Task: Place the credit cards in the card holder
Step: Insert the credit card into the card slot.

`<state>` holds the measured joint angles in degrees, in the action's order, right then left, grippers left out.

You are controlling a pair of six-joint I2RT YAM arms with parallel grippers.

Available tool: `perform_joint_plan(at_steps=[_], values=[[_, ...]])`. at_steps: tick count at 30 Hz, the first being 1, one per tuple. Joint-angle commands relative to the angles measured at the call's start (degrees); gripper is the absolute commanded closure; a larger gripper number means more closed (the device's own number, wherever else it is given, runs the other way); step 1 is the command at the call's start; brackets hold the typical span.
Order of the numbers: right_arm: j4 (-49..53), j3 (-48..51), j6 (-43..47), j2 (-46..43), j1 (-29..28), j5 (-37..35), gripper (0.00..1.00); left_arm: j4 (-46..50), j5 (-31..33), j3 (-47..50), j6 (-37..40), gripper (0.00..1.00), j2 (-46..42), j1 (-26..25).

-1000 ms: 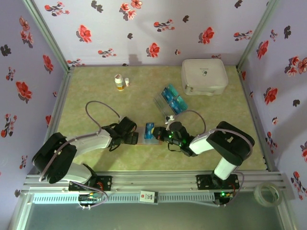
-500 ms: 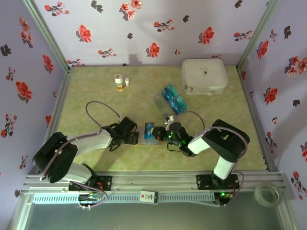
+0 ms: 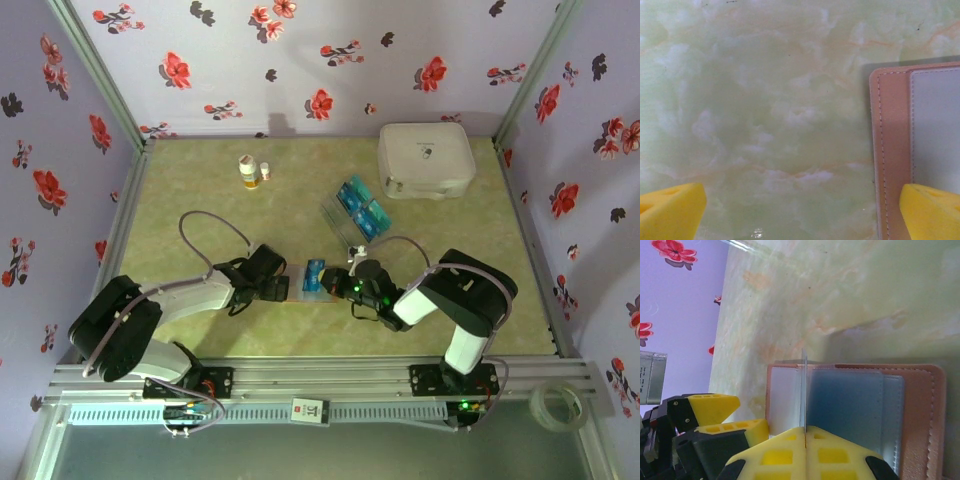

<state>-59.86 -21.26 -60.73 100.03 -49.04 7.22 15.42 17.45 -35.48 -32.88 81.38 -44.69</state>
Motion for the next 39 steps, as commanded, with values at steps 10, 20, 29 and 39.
perform_joint_plan(at_steps=[10, 20, 29, 39], values=[[-4.5, 0.5, -2.0, 2.1, -0.5, -0.5, 1.0, 0.3, 1.8, 0.8, -1.0, 0.0, 0.4, -0.4], [-8.0, 0.3, -3.4, 4.7, -0.6, 1.2, 1.0, 0.2, 1.8, 0.8, -1.0, 0.0, 0.3, -0.4], [-8.9, 0.8, -3.7, 5.6, -0.9, 1.7, 1.0, 0.1, 1.8, 0.7, -1.0, 0.0, 0.5, -0.4], [-11.5, 1.7, -4.8, 7.4, -1.4, 1.9, 1.0, 0.1, 1.8, 0.6, -1.0, 0.0, 0.6, -0.4]])
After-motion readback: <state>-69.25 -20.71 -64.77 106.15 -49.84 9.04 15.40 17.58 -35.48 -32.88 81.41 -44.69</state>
